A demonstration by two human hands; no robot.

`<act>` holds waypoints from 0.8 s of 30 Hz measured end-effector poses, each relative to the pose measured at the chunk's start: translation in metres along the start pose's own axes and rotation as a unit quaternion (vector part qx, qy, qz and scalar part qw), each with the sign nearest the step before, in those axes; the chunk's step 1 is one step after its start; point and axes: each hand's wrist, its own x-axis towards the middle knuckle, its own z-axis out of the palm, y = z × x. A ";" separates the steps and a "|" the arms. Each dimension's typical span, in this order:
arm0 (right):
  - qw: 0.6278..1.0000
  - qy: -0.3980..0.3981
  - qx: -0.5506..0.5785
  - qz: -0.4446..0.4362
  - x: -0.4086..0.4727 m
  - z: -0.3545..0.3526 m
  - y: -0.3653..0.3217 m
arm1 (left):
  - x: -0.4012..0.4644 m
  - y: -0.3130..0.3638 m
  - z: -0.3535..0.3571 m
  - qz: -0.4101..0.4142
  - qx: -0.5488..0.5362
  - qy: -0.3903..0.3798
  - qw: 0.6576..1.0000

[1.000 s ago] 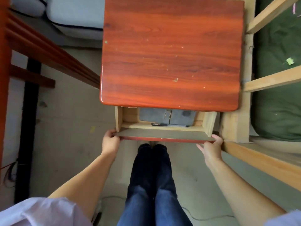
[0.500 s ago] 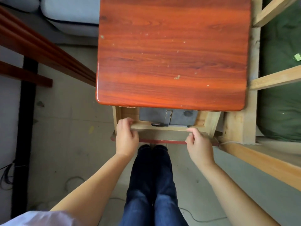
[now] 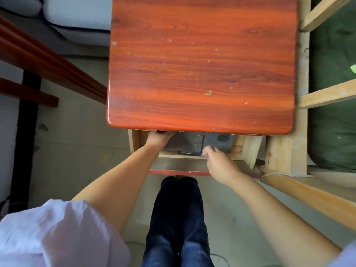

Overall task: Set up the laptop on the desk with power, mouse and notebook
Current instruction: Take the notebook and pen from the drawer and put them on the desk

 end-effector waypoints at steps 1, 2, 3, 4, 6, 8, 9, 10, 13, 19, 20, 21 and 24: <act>0.999 0.029 0.031 0.011 -0.012 -0.002 0.003 | -0.001 0.000 -0.002 -0.004 0.013 -0.017 1.000; 0.996 0.071 0.056 0.027 -0.025 -0.004 0.008 | -0.005 0.000 -0.005 -0.006 0.023 -0.036 0.999; 0.988 0.114 0.084 0.054 -0.038 -0.006 0.013 | -0.010 0.000 -0.008 -0.005 0.025 -0.060 0.998; 0.976 0.154 0.125 0.093 -0.052 -0.007 0.020 | -0.016 0.000 -0.011 -0.004 0.019 -0.090 0.996; 0.932 0.205 0.229 0.194 -0.078 -0.007 0.033 | -0.031 -0.001 -0.011 0.003 0.011 -0.148 0.989; 0.878 0.215 0.311 0.293 -0.098 -0.002 0.043 | -0.046 -0.004 -0.010 -0.008 -0.012 -0.182 0.983; 0.860 0.207 0.336 0.322 -0.106 0.003 0.046 | -0.053 -0.006 -0.010 -0.028 -0.049 -0.200 0.978; 0.850 0.193 0.356 0.337 -0.109 0.008 0.048 | -0.059 -0.008 -0.013 -0.052 -0.090 -0.224 0.969; 0.792 0.162 0.467 0.358 -0.107 0.019 0.046 | -0.076 -0.020 -0.034 -0.099 -0.140 -0.277 0.945; 0.532 0.141 0.736 0.395 -0.073 0.020 0.031 | -0.102 -0.038 -0.107 -0.086 0.046 -0.368 0.925; 0.508 0.131 0.755 0.394 -0.068 0.018 0.030 | -0.106 -0.038 -0.113 -0.050 0.116 -0.377 0.918; 0.494 0.123 0.766 0.393 -0.063 0.016 0.030 | -0.110 -0.039 -0.112 -0.004 0.209 -0.369 0.906; 0.459 0.120 0.783 0.402 -0.053 0.010 0.031 | -0.111 -0.049 -0.085 0.120 0.478 -0.284 0.823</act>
